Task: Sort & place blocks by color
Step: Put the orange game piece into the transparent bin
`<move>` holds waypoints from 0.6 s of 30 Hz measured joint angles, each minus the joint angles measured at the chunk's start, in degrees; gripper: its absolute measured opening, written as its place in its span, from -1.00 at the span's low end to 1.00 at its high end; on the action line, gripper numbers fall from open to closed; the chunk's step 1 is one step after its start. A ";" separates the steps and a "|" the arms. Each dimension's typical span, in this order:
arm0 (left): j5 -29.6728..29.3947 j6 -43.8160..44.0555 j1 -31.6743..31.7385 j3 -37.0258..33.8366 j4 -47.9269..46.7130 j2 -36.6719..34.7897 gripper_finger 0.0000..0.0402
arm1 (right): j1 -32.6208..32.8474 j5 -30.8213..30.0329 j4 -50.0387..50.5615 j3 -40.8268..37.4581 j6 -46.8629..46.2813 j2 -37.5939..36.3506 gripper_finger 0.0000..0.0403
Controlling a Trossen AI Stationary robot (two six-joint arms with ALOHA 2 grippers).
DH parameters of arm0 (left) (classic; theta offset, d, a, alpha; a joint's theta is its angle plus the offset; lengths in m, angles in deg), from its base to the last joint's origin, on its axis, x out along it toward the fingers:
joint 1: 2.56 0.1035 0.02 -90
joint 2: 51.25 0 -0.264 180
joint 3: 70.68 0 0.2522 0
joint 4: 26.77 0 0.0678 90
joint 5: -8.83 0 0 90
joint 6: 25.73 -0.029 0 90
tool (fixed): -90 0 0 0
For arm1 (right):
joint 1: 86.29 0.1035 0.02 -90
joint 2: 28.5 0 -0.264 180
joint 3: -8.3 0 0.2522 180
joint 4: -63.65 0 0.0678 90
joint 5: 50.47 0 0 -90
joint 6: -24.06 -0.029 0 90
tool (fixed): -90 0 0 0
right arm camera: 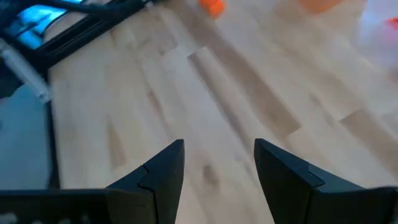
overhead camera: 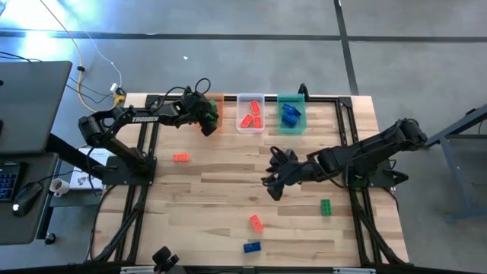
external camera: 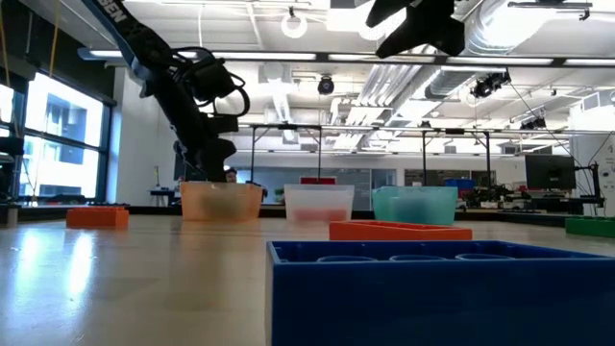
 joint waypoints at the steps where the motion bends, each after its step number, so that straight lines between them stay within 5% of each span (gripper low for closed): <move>1: -0.02 -0.61 -0.26 0.00 -0.15 0.00 -0.17 | 0.16 1.30 0.00 0.01 0.01 0.00 -0.09; 6: -0.16 -1.58 -2.10 0.02 -1.02 -1.52 -0.17 | -0.07 8.96 -0.02 0.02 0.55 0.00 -0.09; 18: -0.16 -0.25 -8.61 0.07 -2.84 -12.09 -0.17 | 0.75 7.21 -5.99 0.00 2.29 0.00 0.10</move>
